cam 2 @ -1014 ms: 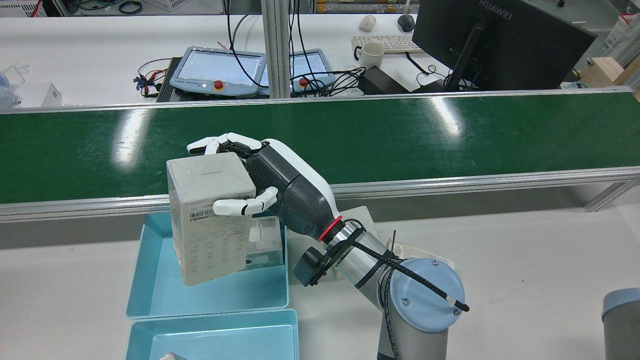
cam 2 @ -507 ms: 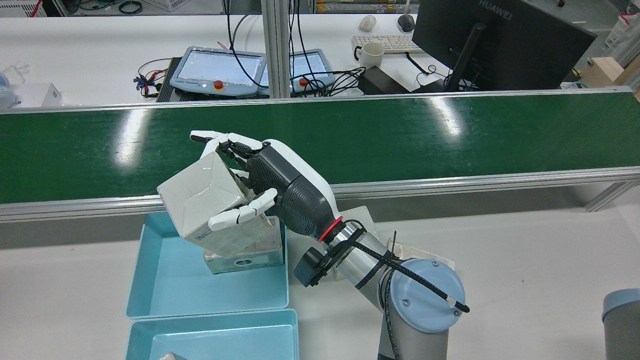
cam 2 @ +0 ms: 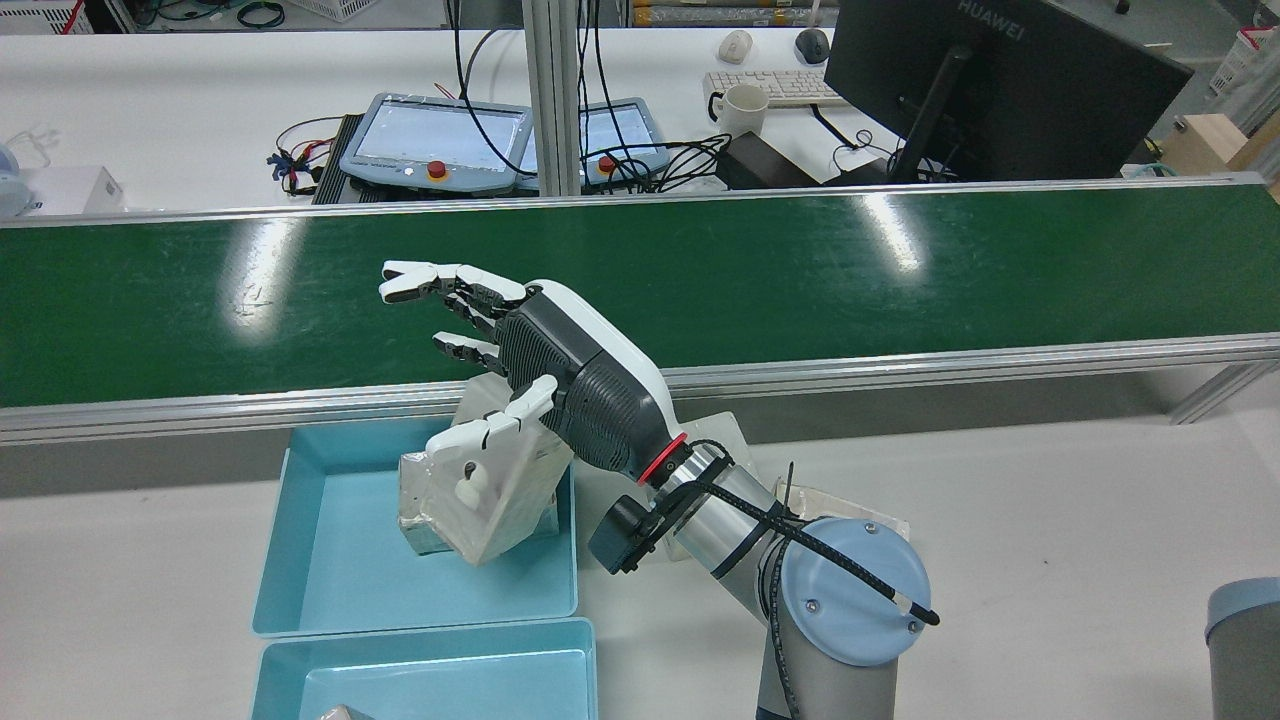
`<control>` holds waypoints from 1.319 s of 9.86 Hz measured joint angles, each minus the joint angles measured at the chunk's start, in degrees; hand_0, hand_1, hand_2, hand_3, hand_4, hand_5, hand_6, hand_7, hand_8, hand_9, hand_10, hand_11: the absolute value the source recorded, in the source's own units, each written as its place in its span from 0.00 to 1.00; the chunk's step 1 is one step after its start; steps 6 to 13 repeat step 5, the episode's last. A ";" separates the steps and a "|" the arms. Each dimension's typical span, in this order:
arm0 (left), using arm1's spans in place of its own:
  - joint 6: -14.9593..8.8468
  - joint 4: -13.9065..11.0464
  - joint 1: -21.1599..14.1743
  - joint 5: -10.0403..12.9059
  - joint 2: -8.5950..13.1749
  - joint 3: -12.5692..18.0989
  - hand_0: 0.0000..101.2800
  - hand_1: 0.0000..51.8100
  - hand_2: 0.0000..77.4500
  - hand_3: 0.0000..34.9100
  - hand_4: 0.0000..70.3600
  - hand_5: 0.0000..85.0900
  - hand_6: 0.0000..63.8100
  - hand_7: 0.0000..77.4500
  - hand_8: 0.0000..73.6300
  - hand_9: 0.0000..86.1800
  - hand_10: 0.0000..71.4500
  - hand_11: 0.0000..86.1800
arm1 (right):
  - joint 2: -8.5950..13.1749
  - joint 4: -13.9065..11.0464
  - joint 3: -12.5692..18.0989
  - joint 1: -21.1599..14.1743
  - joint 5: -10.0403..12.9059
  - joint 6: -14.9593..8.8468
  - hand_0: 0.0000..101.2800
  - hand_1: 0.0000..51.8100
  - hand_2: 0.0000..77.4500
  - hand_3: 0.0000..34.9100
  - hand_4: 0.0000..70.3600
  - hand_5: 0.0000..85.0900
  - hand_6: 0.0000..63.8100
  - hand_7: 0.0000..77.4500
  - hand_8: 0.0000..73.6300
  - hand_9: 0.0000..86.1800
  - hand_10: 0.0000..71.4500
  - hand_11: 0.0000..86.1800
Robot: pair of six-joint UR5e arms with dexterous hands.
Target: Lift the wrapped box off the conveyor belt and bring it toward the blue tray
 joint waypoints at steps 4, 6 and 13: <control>0.00 0.00 0.00 0.00 0.00 0.00 0.00 0.00 0.01 0.00 0.00 0.01 0.00 0.01 0.01 0.00 0.01 0.00 | -0.07 0.00 0.00 0.00 0.00 0.00 0.44 0.20 0.23 0.84 0.31 0.33 0.02 0.23 0.00 0.03 0.08 0.10; 0.00 0.00 0.00 0.00 0.00 0.00 0.00 0.00 0.01 0.00 0.00 0.01 0.00 0.01 0.01 0.00 0.00 0.00 | -0.09 0.00 0.02 0.00 0.00 0.00 0.44 0.20 0.23 0.85 0.31 0.34 0.02 0.23 0.00 0.03 0.08 0.10; 0.00 0.00 0.00 0.00 0.00 0.00 0.00 0.00 0.01 0.00 0.00 0.01 0.00 0.01 0.01 0.00 0.00 0.00 | -0.09 0.00 0.02 0.00 0.00 0.00 0.44 0.20 0.23 0.85 0.31 0.34 0.02 0.23 0.00 0.03 0.08 0.10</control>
